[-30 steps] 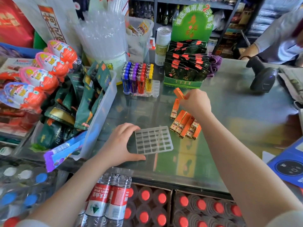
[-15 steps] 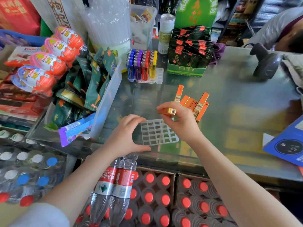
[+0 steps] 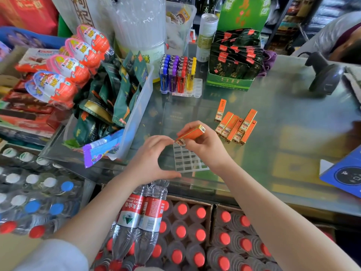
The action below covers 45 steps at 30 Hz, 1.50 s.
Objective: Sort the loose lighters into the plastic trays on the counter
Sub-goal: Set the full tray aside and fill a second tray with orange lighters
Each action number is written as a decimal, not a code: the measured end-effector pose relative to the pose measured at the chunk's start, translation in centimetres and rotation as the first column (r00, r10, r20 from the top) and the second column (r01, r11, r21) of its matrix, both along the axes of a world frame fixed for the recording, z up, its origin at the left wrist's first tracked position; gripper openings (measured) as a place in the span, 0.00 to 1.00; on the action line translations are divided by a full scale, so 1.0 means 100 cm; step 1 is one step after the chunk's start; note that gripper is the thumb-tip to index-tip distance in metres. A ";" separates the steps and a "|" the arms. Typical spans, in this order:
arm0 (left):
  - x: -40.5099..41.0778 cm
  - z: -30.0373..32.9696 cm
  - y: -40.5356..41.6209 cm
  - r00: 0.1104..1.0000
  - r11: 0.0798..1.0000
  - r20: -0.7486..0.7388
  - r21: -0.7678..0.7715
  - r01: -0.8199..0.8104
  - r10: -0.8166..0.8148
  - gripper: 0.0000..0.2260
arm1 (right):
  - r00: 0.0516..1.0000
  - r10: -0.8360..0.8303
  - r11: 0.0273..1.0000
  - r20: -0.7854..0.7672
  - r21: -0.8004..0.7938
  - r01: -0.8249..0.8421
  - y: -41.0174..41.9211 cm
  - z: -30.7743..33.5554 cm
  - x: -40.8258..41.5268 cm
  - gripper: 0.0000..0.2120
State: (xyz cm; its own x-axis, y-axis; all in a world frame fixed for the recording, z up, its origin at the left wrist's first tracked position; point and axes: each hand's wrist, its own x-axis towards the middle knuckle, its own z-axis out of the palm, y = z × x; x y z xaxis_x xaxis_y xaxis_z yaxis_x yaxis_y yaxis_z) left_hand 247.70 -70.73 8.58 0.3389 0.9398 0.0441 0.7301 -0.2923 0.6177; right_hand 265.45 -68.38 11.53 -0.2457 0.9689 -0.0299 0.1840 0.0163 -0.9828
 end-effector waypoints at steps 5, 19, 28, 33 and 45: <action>0.001 -0.002 0.002 1.000 1.000 -0.010 0.023 -0.018 0.018 0.40 | 0.987 -0.028 0.999 0.157 -0.018 0.031 0.003 -0.004 -0.003 0.08; 0.000 -0.003 0.005 0.998 0.999 0.042 0.015 -0.042 0.042 0.40 | 0.944 -0.161 0.983 0.289 0.128 0.129 0.006 0.001 -0.021 0.12; -0.001 -0.003 0.009 1.000 1.000 0.006 -0.013 -0.023 0.023 0.41 | 0.905 -0.256 0.958 0.340 0.216 0.190 0.014 -0.005 -0.028 0.18; -0.001 -0.003 0.009 1.000 1.000 0.023 -0.011 -0.019 0.020 0.36 | 0.848 -0.169 0.917 0.503 0.395 -0.051 0.016 -0.013 -0.029 0.22; -0.003 0.001 0.011 0.992 0.994 0.118 -0.105 -0.024 0.037 0.42 | 0.775 -0.229 0.961 0.589 0.264 0.083 0.051 0.009 0.039 0.08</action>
